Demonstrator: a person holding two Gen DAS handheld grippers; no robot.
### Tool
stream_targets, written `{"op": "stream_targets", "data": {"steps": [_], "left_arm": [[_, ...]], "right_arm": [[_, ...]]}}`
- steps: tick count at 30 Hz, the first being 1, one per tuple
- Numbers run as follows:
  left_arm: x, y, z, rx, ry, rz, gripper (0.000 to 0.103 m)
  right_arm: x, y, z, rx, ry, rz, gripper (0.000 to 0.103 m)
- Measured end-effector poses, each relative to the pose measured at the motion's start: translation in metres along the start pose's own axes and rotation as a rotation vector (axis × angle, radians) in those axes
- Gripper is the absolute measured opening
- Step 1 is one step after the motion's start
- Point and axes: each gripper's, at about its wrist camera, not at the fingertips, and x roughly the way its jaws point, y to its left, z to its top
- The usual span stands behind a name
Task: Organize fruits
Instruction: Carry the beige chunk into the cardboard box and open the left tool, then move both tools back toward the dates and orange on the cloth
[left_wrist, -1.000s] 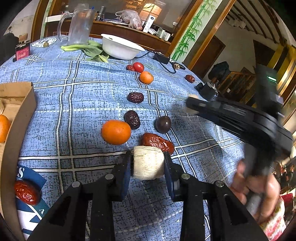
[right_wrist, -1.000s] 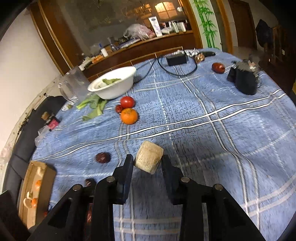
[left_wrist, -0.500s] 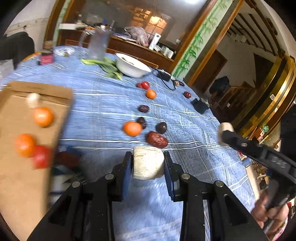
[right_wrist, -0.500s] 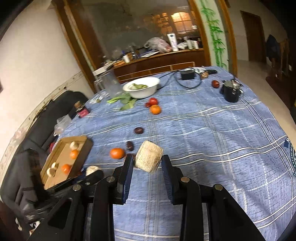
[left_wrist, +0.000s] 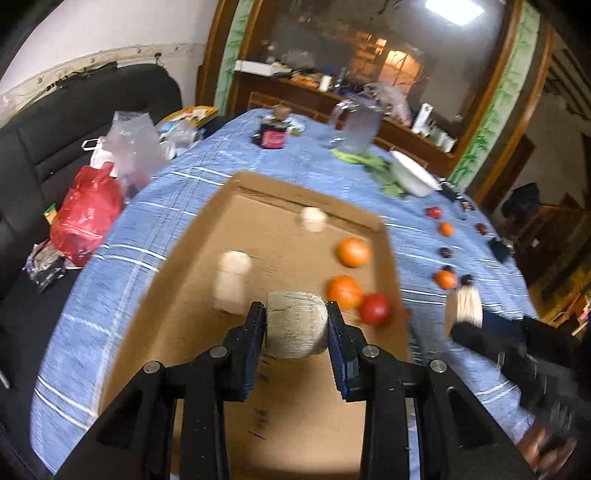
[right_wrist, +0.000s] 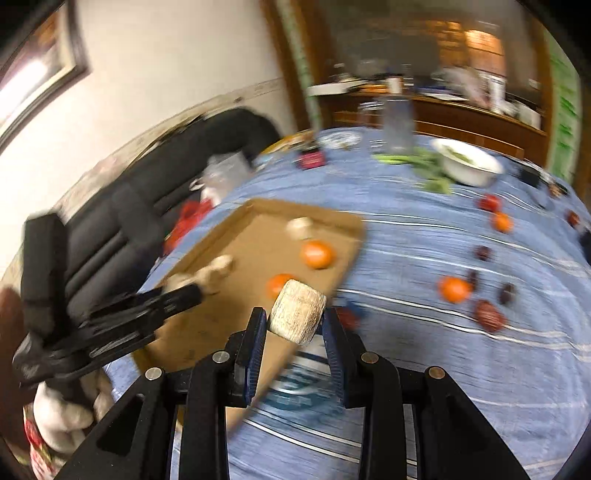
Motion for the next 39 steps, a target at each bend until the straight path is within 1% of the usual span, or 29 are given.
{"op": "stream_targets", "data": {"steps": [4, 7, 9, 13, 18, 21, 23, 24, 25, 27, 28, 30, 32, 35, 38, 39], "left_arm": [[0.023, 0.01, 0.02, -0.004, 0.065, 0.008, 0.032], [0.044, 0.011, 0.032, 0.003, 0.117, 0.028, 0.032], [0.059, 0.012, 0.038, -0.002, 0.15, 0.026, 0.032], [0.074, 0.004, 0.042, 0.015, 0.183, 0.037, 0.032], [0.091, -0.002, 0.043, 0.024, 0.215, 0.05, 0.032], [0.091, 0.002, 0.043, -0.007, 0.204, 0.041, 0.032], [0.088, 0.004, 0.046, -0.025, 0.191, 0.026, 0.034], [0.085, 0.005, 0.046, -0.032, 0.183, 0.021, 0.039], [0.08, 0.006, 0.048, -0.038, 0.167, 0.017, 0.04], [0.07, 0.005, 0.05, -0.046, 0.139, 0.008, 0.047], [0.062, 0.005, 0.051, -0.053, 0.122, 0.003, 0.048], [0.05, 0.006, 0.051, -0.065, 0.089, -0.007, 0.056], [0.038, 0.007, 0.05, -0.079, 0.05, -0.01, 0.061], [0.023, 0.01, 0.042, -0.108, 0.009, -0.009, 0.064], [0.005, 0.018, 0.023, -0.173, -0.019, -0.034, 0.064], [-0.002, 0.018, 0.017, -0.194, -0.033, -0.044, 0.064]], "right_arm": [[0.036, 0.034, -0.001, -0.068, 0.051, 0.021, 0.034], [0.056, 0.04, -0.004, -0.089, 0.083, 0.01, 0.034], [0.069, 0.039, -0.006, -0.091, 0.107, -0.001, 0.035], [0.086, 0.033, -0.009, -0.092, 0.142, -0.025, 0.035], [0.099, 0.025, -0.01, -0.073, 0.162, -0.038, 0.035], [0.1, 0.023, -0.009, -0.07, 0.153, -0.045, 0.035], [0.1, 0.022, -0.009, -0.071, 0.146, -0.049, 0.035], [0.099, 0.022, -0.009, -0.071, 0.143, -0.048, 0.036], [0.099, 0.022, -0.009, -0.07, 0.14, -0.049, 0.037], [0.095, 0.023, -0.01, -0.07, 0.132, -0.043, 0.042], [0.092, 0.023, -0.01, -0.069, 0.126, -0.041, 0.042], [0.084, 0.024, -0.008, -0.064, 0.108, -0.034, 0.042], [0.072, 0.025, -0.007, -0.059, 0.082, -0.026, 0.043], [0.046, 0.022, -0.009, -0.04, 0.039, -0.005, 0.044], [0.015, 0.009, -0.024, 0.004, -0.015, -0.006, 0.061], [0.005, 0.002, -0.031, 0.024, -0.031, -0.013, 0.062]]}}
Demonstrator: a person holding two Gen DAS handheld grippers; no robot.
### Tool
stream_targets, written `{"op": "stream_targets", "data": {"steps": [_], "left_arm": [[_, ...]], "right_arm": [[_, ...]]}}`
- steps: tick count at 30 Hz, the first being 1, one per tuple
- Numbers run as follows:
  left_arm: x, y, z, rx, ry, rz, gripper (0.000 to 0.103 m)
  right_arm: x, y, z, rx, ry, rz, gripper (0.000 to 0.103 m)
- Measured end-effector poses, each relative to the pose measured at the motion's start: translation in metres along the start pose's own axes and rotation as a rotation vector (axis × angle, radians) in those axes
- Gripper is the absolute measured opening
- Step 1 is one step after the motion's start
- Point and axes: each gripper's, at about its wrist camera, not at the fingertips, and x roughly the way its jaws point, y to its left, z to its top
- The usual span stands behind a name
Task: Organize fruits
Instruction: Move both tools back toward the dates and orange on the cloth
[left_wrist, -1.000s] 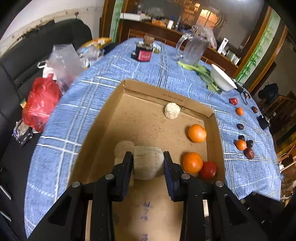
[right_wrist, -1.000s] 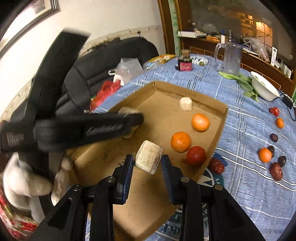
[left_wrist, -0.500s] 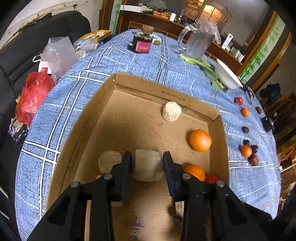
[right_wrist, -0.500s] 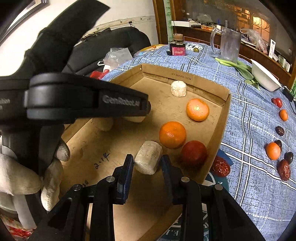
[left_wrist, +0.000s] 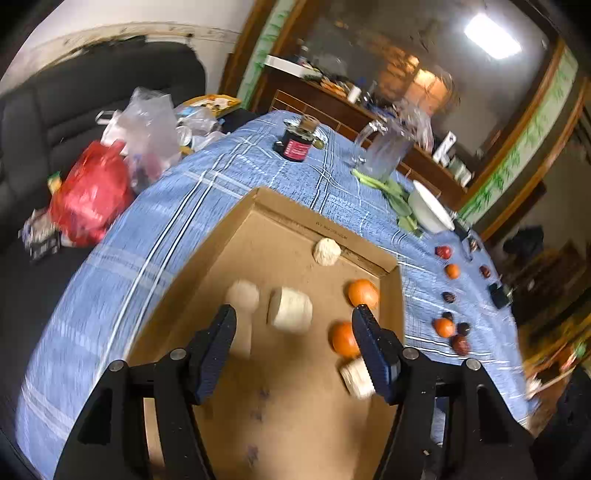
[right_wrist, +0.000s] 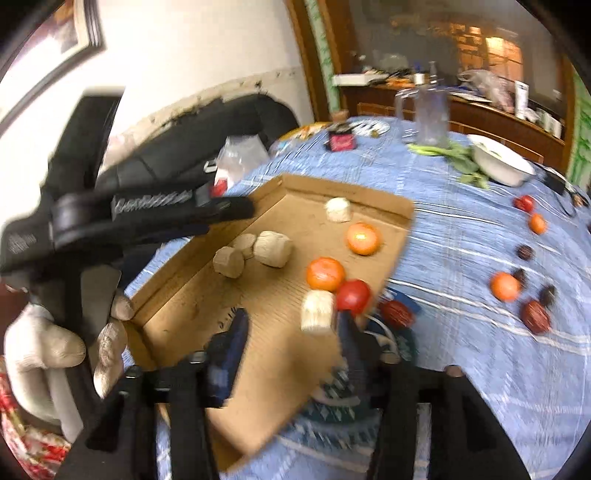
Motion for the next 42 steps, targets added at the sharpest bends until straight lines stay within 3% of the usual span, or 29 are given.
{"op": "stream_targets", "data": {"steps": [9, 12, 18, 24, 36, 42], "left_arm": [[-0.054, -0.027, -0.054, -0.052, -0.043, -0.124, 0.069], [-0.061, -0.053, -0.063, 0.0, -0.006, -0.17, 0.069], [-0.071, -0.094, -0.076, 0.092, -0.007, -0.186, 0.069], [-0.069, -0.119, -0.093, 0.143, 0.03, -0.206, 0.069], [-0.045, -0.125, -0.106, 0.161, 0.068, -0.197, 0.069], [-0.023, -0.125, -0.109, 0.195, 0.097, -0.176, 0.069]], "right_arm": [[-0.054, -0.065, -0.038, 0.24, -0.055, -0.01, 0.062], [-0.079, -0.084, -0.045, 0.273, -0.104, -0.054, 0.061], [-0.122, -0.126, -0.057, 0.362, -0.203, -0.122, 0.061], [-0.149, -0.152, -0.073, 0.42, -0.241, -0.164, 0.061], [-0.138, -0.163, -0.089, 0.413, -0.19, -0.191, 0.061], [-0.112, -0.173, -0.076, 0.407, -0.126, -0.179, 0.061]]}}
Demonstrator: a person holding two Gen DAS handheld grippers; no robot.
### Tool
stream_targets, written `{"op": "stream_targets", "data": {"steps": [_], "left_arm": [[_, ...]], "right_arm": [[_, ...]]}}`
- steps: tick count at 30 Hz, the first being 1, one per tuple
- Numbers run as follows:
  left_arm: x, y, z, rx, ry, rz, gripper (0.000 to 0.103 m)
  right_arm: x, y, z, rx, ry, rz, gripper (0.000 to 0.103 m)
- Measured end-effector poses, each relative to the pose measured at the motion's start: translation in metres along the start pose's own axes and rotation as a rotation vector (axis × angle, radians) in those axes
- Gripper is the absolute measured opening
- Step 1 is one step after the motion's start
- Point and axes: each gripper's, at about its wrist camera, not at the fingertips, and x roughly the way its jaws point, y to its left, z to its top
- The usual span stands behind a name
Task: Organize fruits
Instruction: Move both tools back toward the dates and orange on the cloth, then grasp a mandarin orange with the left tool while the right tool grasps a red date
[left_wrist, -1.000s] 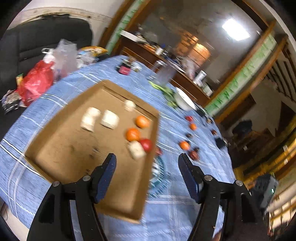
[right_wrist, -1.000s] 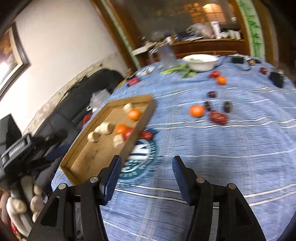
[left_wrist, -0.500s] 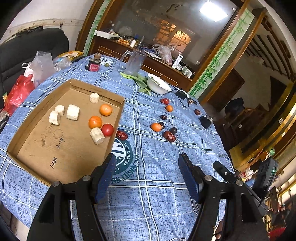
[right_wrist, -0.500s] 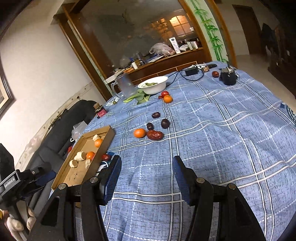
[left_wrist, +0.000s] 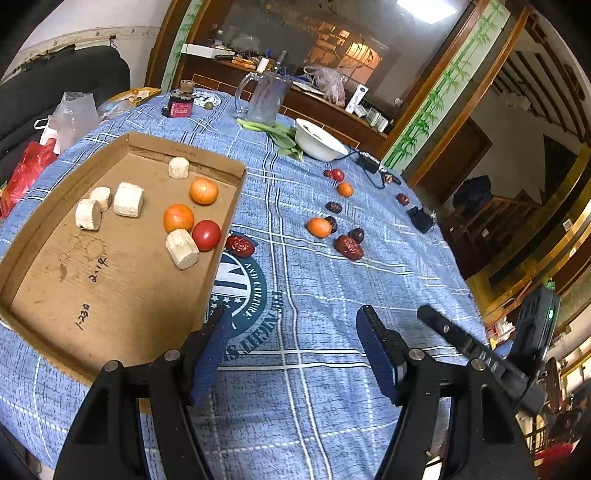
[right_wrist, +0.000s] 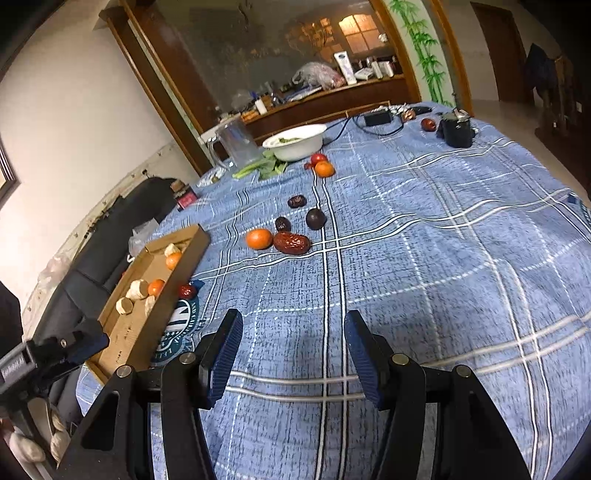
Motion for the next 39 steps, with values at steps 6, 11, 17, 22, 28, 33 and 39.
{"op": "stream_targets", "data": {"steps": [6, 11, 17, 22, 28, 33, 39], "left_arm": [[0.018, -0.004, 0.015, 0.05, 0.01, 0.026, 0.069], [0.04, -0.011, 0.045, 0.08, 0.014, 0.021, 0.069], [0.079, -0.014, 0.071, 0.058, 0.054, -0.005, 0.069], [0.12, -0.012, 0.088, 0.008, 0.121, -0.024, 0.067], [0.157, -0.026, 0.096, 0.017, 0.163, -0.015, 0.064], [0.188, -0.047, 0.093, 0.134, 0.179, 0.062, 0.063], [0.21, -0.06, 0.084, 0.265, 0.183, 0.112, 0.036]], "right_arm": [[0.047, 0.012, 0.034, -0.093, 0.086, -0.014, 0.061], [0.096, 0.022, 0.056, -0.193, 0.122, -0.092, 0.061], [0.133, 0.024, 0.062, -0.235, 0.149, -0.13, 0.059], [0.143, 0.022, 0.062, -0.237, 0.145, -0.106, 0.046], [0.129, 0.01, 0.066, -0.189, 0.112, -0.129, 0.045], [0.115, -0.01, 0.068, -0.151, 0.094, -0.213, 0.045], [0.118, -0.024, 0.07, -0.117, 0.121, -0.246, 0.045]]}}
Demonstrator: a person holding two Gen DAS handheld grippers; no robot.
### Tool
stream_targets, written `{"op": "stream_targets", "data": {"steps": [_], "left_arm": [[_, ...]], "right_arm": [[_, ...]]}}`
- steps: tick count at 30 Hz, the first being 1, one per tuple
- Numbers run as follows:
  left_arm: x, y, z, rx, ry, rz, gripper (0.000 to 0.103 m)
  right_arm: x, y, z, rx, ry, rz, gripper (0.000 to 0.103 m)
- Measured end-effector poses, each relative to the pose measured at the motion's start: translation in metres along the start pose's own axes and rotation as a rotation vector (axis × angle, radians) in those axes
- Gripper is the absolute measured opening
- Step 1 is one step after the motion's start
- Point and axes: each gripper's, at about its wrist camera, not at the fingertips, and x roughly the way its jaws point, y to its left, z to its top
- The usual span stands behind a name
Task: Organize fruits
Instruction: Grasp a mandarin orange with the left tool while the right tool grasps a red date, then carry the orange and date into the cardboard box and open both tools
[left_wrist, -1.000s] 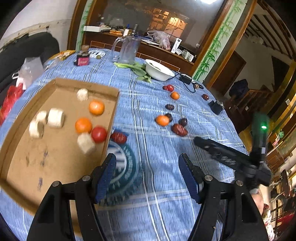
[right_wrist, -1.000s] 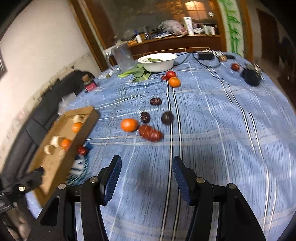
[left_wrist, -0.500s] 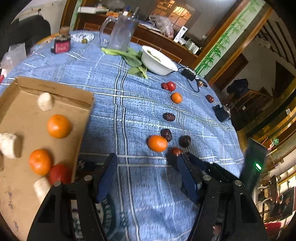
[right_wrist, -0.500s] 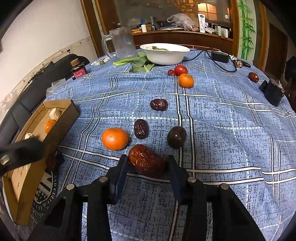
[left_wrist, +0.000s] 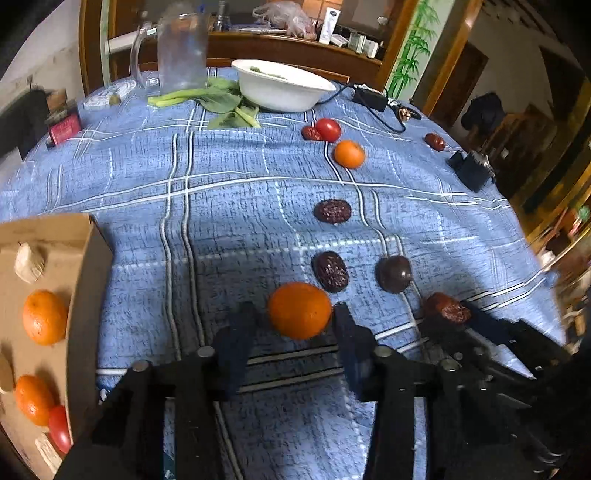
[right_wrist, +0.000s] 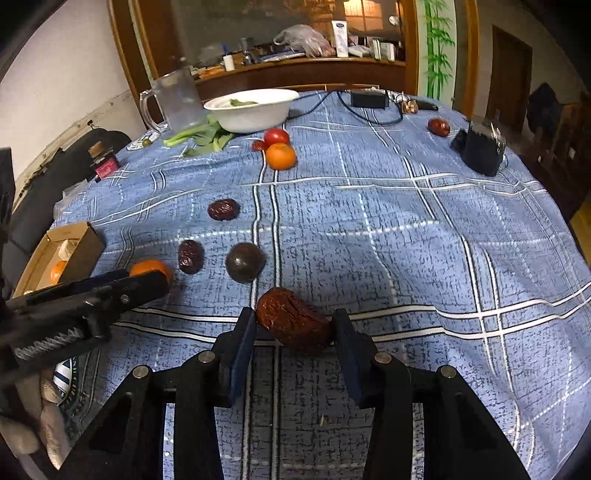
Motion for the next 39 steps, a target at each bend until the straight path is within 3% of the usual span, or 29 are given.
{"op": "stream_targets", "data": {"steps": [6, 10, 17, 22, 31, 39], "left_arm": [[-0.003, -0.003, -0.004, 0.01, -0.015, -0.004, 0.031], [-0.019, -0.003, -0.01, -0.016, -0.032, -0.032, 0.031], [-0.077, -0.005, -0.034, -0.043, -0.123, -0.084, 0.031], [-0.117, 0.013, -0.062, -0.097, -0.189, -0.105, 0.031], [-0.175, 0.089, -0.094, -0.229, -0.29, -0.014, 0.031], [-0.194, 0.158, -0.126, -0.362, -0.31, 0.094, 0.032]], "right_arm": [[0.0, 0.007, -0.001, -0.043, -0.014, -0.029, 0.045], [0.0, 0.007, 0.0, -0.031, -0.019, 0.015, 0.045], [-0.009, 0.011, 0.002, -0.043, -0.084, 0.031, 0.045], [-0.009, 0.009, 0.002, -0.036, -0.103, 0.01, 0.045], [-0.025, 0.007, -0.005, -0.005, -0.142, -0.012, 0.045], [-0.073, 0.054, -0.026, -0.044, -0.147, 0.105, 0.046]]}}
